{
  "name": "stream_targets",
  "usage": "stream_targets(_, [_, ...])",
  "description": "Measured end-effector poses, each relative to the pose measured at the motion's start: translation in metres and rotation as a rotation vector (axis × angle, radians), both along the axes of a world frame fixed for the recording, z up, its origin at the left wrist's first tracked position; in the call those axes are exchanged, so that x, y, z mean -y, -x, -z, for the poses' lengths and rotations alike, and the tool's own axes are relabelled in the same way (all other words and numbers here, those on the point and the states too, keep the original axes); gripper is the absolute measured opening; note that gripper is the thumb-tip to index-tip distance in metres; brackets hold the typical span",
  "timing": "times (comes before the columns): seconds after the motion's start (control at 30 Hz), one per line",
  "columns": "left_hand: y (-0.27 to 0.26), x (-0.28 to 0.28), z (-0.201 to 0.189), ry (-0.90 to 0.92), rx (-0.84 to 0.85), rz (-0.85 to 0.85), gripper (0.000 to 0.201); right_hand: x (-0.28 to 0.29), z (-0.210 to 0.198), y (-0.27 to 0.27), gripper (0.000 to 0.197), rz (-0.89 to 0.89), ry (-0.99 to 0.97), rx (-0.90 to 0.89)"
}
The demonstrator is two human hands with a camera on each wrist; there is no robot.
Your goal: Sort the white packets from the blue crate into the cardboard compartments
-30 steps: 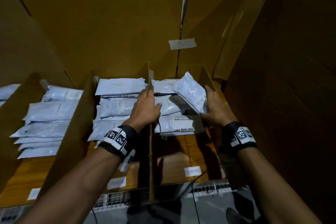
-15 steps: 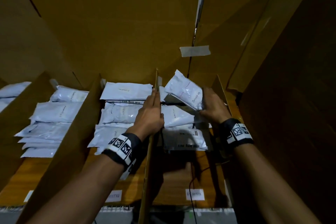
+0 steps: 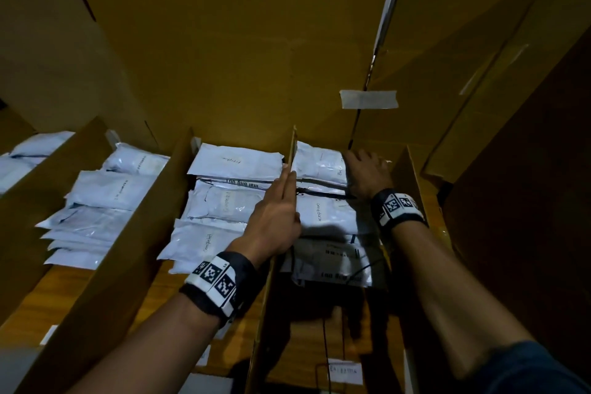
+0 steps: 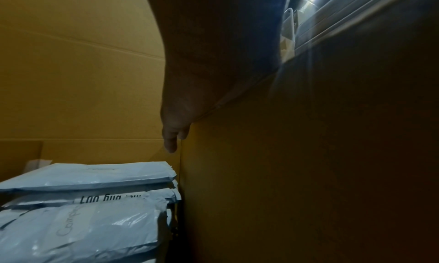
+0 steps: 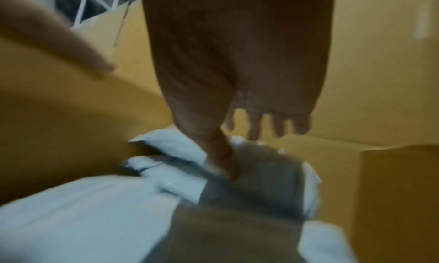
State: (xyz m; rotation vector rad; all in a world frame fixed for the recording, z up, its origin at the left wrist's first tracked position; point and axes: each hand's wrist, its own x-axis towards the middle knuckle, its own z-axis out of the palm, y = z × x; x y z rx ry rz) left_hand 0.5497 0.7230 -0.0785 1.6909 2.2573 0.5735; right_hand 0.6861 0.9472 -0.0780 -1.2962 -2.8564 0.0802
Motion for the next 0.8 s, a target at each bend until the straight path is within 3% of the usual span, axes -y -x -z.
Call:
stream_targets(0.17, [-0.001, 0.001, -0.002, -0.010, 0.016, -0.014, 0.099, 0.016, 0.034, 0.017, 0.102, 0.020, -0.016, 0.004])
stream_targets(0.37, [-0.002, 0.001, -0.001, -0.015, 0.023, -0.013, 0.099, 0.013, 0.054, 0.032, 0.086, -0.003, 0.185, 0.130])
stream_targets(0.5, [-0.001, 0.003, -0.007, 0.007, 0.038, -0.024, 0.092, 0.016, 0.039, 0.031, 0.085, -0.004, 0.223, 0.125])
stream_targets(0.57, [0.000, 0.008, -0.019, -0.017, 0.085, -0.077, 0.077, 0.026, 0.022, 0.024, 0.075, 0.007, 0.170, 0.017])
stream_targets(0.7, [0.007, 0.043, -0.052, -0.117, 0.041, -0.166, 0.038, 0.080, -0.031, -0.004, 0.041, 0.029, 0.104, -0.428])
stream_targets(0.8, [0.022, 0.097, -0.064, -0.149, 0.055, -0.159, 0.025, 0.149, -0.069, -0.029, 0.033, -0.045, 0.105, -0.514])
